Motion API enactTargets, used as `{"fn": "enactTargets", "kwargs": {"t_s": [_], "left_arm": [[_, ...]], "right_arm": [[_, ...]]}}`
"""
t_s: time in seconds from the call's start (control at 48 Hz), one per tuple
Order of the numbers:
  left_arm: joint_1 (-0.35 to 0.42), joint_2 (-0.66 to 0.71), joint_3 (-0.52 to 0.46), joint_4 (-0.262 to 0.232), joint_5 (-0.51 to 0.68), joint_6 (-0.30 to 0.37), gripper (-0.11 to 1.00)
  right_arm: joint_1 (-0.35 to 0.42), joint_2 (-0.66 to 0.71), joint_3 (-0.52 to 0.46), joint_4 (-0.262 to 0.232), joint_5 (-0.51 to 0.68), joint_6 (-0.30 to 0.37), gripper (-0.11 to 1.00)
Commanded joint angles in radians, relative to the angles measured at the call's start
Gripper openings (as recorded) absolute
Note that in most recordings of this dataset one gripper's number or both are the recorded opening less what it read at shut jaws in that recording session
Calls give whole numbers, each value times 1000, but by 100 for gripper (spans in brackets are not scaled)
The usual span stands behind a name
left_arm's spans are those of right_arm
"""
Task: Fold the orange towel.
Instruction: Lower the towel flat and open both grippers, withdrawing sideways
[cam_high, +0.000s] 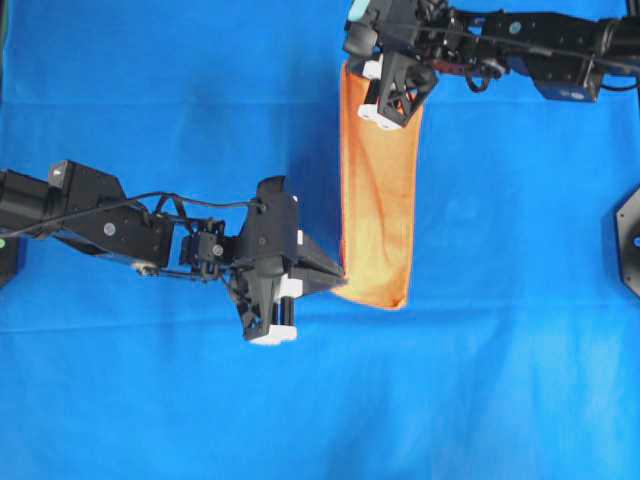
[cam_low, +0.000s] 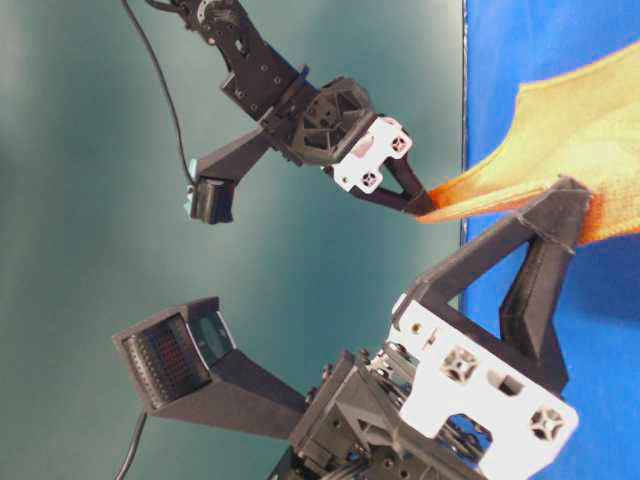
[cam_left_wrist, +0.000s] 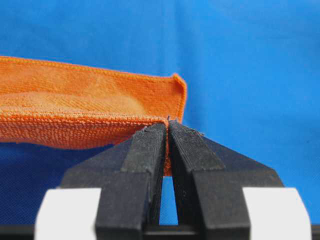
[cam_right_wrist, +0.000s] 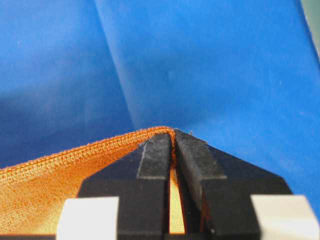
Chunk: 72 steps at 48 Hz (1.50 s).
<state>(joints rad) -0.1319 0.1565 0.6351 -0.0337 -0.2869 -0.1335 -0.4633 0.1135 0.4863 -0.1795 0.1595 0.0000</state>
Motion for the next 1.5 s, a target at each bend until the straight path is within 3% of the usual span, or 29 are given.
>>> {"fn": "enactTargets", "kwargs": {"t_s": [0.0, 0.188, 0.396, 0.438, 0.563, 0.667, 0.73, 0.959, 1.105, 1.334, 1.48], "left_arm": [[-64, -23, -15, 5, -11, 0, 1], [-58, -3, -35, 5, -9, 2, 1], [-43, 3, -44, 3, 11, -3, 4], [-43, 2, -43, 3, 17, -5, 11], [-41, -5, -41, 3, 58, -3, 47], [-41, -28, -37, 5, 129, -2, 77], [-40, -48, -35, 3, 176, -2, 88], [-38, -150, -15, 5, 319, 0, 84], [-38, -230, 20, 5, 345, 6, 84], [8, -377, 117, 5, 322, 6, 84], [89, -463, 201, 5, 216, 14, 84]], "right_arm": [[-23, -17, -28, -11, -26, 0, 3], [-8, -14, -26, -35, -29, -9, 9], [-6, -14, -23, -38, -28, -11, 36], [-5, -14, -23, -38, -28, -11, 43], [-6, -17, -20, -38, -25, -11, 62], [-6, -18, -17, -38, -25, -11, 66], [-6, -20, -17, -38, -25, -11, 65], [3, -48, 2, -38, 5, -9, 64], [14, -106, 55, -38, 15, 2, 64], [54, -250, 199, -18, -17, 21, 64], [94, -364, 311, 6, -107, 48, 64]]}}
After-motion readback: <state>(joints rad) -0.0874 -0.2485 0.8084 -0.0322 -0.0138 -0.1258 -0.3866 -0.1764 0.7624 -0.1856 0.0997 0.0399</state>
